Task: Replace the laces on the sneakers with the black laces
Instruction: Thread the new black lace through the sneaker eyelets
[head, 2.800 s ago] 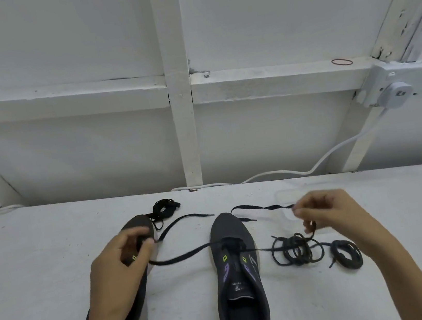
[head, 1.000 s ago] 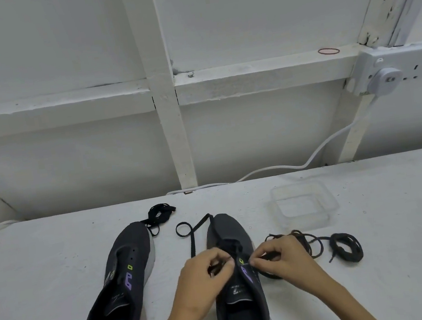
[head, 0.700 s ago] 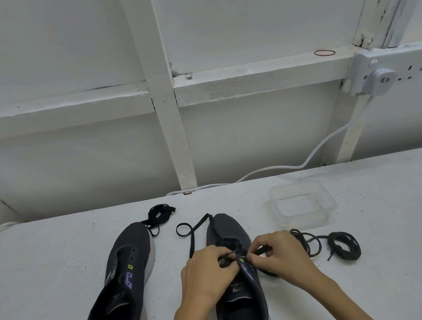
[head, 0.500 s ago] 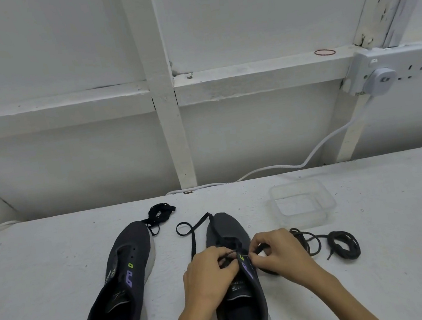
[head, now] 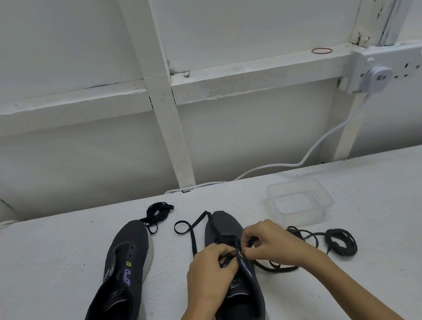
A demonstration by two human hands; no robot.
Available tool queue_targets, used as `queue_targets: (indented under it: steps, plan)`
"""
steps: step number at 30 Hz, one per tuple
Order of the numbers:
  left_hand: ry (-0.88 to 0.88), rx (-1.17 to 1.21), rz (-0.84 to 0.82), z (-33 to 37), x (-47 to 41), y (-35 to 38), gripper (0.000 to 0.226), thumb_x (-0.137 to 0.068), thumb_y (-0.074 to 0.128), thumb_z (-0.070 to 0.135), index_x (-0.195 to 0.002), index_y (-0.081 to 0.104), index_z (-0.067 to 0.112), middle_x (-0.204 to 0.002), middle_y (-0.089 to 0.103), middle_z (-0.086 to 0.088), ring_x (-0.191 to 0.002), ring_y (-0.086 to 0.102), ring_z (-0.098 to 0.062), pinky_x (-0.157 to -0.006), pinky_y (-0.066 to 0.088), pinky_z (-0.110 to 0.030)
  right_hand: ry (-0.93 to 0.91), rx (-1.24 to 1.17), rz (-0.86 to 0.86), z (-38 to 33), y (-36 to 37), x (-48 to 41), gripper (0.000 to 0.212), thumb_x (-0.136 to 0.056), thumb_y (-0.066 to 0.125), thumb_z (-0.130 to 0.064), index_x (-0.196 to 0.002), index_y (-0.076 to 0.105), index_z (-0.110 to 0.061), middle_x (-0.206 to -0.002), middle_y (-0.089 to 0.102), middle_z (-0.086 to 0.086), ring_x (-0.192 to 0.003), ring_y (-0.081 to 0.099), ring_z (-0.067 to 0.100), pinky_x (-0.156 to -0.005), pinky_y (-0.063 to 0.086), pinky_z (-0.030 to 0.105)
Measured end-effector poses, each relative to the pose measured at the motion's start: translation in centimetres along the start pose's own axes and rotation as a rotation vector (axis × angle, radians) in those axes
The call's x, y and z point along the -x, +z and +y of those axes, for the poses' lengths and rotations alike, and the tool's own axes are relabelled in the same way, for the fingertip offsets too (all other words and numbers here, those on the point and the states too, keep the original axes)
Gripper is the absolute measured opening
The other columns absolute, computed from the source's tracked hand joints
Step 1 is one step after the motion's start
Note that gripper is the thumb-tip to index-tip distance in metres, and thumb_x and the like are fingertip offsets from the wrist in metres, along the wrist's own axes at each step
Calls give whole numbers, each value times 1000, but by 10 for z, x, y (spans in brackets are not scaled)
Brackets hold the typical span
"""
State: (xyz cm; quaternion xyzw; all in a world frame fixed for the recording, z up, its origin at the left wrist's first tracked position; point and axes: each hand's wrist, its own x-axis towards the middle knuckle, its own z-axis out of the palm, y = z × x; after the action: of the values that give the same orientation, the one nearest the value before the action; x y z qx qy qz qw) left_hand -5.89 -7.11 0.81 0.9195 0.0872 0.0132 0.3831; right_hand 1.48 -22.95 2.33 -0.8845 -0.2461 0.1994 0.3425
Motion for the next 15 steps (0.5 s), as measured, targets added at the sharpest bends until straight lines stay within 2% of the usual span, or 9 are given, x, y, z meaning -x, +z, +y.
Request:
queue_targets:
  steps: [2,5,8,10,13,15]
  plan:
    - [-11,0,-1,-2,-1,1,16,-83,69,34,-98,71,36,-97,66,20,-91,61,0,-80,51,-25,1,-56,-22,-1,3,-2,5,-82,64,-12,-82,69,-11,-60,56,-7,-43,41,2,-50,30,14]
    - [-36,-12,-21,-3,-2,-2,11,-83,67,36,-93,69,38,-93,66,22,-87,60,2,-70,45,-17,15,-184,-17,2,5,-2,5,-84,67,-13,-81,69,-10,-60,56,-10,-48,41,0,-53,32,16]
    - [-30,-21,-46,-4,-4,-1,8,-84,64,33,-90,68,36,-86,66,18,-82,59,0,-64,43,-17,82,-297,-4,4,8,0,28,-81,75,-38,-81,67,-11,-63,56,-4,-56,49,8,-50,40,21]
    - [-23,-2,-53,-5,-6,2,9,-84,63,27,-86,67,35,-81,64,16,-78,59,-1,-65,44,-19,140,-364,-23,4,11,1,33,-78,77,-45,-82,63,-15,-70,59,-1,-63,55,12,-51,47,24]
    - [-35,83,-59,-7,-8,2,8,-84,68,26,-76,66,28,-66,59,11,-67,55,-4,-63,44,-20,187,-447,-45,2,13,1,24,-81,75,-34,-86,59,-17,-75,62,-1,-66,60,11,-53,48,24]
    - [-63,181,-62,-10,-11,-2,8,-82,71,23,-75,68,21,-67,63,1,-66,56,-8,-66,46,-26,225,-476,-46,1,9,2,17,-82,70,-25,-90,57,-17,-74,61,-1,-62,59,12,-54,46,24]
